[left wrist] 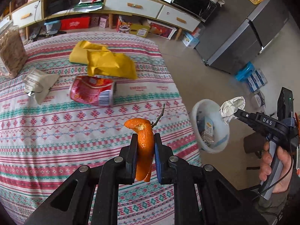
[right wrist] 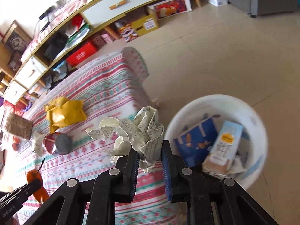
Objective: Collect trash
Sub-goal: 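Carry peel and tissue to the white bin and open both tools over it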
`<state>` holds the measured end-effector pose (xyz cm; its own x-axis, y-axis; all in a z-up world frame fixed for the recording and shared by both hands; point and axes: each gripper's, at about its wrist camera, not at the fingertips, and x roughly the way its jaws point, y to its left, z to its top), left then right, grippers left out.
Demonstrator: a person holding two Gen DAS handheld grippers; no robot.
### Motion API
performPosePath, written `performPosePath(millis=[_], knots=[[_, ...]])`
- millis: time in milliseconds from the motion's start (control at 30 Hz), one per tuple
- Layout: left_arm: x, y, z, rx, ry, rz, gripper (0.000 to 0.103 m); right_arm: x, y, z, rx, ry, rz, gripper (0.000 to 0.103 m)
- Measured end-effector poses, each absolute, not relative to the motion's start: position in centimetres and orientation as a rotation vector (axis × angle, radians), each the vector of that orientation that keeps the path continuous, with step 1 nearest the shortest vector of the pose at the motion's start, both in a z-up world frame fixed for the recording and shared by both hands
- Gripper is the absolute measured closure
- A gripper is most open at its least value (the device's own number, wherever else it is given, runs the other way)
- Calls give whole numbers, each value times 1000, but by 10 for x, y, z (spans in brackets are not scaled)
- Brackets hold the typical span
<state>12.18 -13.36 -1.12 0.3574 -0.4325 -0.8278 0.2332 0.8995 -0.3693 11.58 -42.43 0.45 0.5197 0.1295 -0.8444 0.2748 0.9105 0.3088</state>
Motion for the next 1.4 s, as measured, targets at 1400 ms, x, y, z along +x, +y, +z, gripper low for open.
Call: performPosePath(millis=[1400], knots=[[163,-360,-82,-132,1230,-565,66,90,-515,-13,588,1079,-287,50]])
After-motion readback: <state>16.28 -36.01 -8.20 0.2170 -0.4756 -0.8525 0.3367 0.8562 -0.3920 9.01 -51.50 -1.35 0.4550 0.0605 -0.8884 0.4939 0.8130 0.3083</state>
